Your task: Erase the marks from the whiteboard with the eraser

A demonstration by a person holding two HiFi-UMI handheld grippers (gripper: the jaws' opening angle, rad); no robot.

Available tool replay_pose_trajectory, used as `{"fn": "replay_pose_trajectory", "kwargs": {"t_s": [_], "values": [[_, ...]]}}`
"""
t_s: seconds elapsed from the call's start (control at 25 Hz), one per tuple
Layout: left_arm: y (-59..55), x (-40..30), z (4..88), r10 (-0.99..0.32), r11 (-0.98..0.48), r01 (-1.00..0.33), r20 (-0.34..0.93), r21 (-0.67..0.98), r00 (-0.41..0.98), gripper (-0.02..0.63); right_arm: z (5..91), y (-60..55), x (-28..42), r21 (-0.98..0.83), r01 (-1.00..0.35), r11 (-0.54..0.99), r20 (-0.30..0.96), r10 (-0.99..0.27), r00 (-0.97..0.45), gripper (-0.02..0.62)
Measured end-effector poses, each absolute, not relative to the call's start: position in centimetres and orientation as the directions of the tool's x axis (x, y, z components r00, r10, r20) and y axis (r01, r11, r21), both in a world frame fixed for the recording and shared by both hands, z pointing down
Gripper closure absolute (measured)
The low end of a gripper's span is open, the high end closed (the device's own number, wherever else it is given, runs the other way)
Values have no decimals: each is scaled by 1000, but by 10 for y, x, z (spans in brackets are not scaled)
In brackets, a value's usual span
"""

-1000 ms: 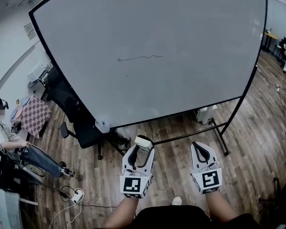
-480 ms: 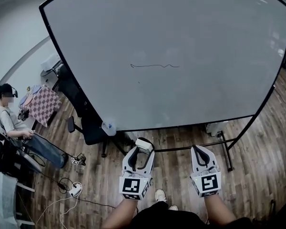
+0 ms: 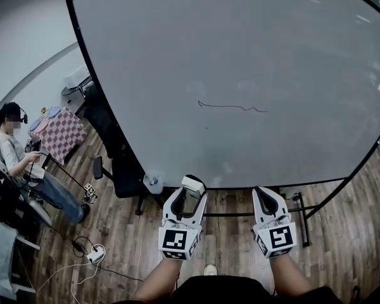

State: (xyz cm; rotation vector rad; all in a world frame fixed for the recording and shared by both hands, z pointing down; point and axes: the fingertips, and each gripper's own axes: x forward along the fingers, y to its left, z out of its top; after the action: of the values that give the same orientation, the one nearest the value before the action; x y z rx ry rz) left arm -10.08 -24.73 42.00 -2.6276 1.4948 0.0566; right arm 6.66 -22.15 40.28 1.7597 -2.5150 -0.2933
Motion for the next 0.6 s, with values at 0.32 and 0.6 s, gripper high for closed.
{"fn": "replay_pose_trajectory", "kwargs": {"t_s": [0.32,0.6], "values": [[-303,-111,379,-849,-500,-857,-123,-124,513,367,388,-264,48,208,-918,338,-90,-928,-362,577],[-332,-104,330,-866,-449,-877,-159,-173,474,367,371,-274,53,228,-908,350,-123,-915,-384,577]]}}
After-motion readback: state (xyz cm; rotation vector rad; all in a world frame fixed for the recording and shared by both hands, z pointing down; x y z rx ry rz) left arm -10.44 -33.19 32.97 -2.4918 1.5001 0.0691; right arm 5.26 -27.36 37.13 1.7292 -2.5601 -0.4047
